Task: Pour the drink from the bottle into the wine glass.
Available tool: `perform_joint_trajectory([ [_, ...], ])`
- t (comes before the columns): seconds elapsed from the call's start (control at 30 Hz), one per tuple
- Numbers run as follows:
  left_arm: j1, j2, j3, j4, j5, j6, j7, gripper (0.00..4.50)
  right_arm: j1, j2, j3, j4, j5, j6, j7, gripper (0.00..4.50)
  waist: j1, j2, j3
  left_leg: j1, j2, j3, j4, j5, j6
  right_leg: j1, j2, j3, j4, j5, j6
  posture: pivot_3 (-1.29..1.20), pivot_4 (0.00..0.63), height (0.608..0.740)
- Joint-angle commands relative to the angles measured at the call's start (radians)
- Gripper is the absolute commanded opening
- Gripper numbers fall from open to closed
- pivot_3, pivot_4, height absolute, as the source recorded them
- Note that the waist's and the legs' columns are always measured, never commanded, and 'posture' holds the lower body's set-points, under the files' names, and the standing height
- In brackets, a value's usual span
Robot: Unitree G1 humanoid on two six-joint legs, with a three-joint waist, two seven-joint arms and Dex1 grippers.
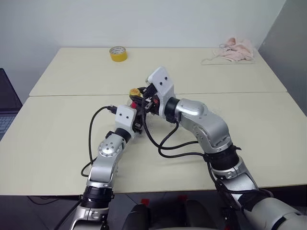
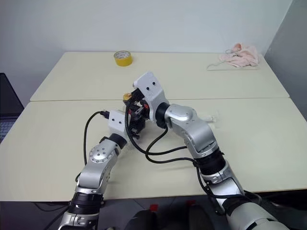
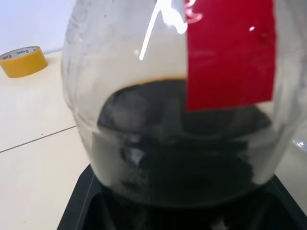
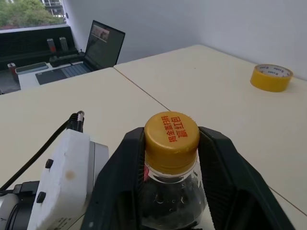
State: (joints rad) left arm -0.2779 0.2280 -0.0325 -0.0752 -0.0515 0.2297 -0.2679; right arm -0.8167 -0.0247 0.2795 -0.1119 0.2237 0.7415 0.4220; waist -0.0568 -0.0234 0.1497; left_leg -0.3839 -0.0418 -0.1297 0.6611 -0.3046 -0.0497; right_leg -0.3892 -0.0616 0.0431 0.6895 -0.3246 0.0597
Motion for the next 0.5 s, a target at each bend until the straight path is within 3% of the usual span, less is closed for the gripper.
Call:
perform_joint_trajectory([
  [0.03,0.000,0.001,0.005,-0.068,0.002,-0.028,0.001,1.88,-0.022,0.007,-0.021,-0.032,0.009,-0.030,0.008,1.25,0.000,0.000,0.000,0.000,0.000,0.000,0.000,0.000,0.000,0.000,0.000,0.000,0.000,0.000,0.000,0.00,0.150,0.740],
  [0.23,0.017,0.017,0.018,-0.084,-0.015,-0.015,-0.018,1.31,-0.009,-0.054,-0.021,-0.043,0.053,-0.081,0.144,1.25,0.000,0.000,0.000,0.000,0.000,0.000,0.000,0.000,0.000,0.000,0.000,0.000,0.000,0.000,0.000,0.00,0.150,0.740],
  [0.5,0.040,0.036,0.037,-0.113,-0.040,0.017,-0.043,0.99,-0.024,-0.157,0.000,0.083,0.095,-0.366,0.496,1.25,0.000,0.000,0.000,0.000,0.000,0.000,0.000,0.000,0.000,0.001,0.000,0.000,0.000,0.000,0.000,0.00,0.150,0.740],
])
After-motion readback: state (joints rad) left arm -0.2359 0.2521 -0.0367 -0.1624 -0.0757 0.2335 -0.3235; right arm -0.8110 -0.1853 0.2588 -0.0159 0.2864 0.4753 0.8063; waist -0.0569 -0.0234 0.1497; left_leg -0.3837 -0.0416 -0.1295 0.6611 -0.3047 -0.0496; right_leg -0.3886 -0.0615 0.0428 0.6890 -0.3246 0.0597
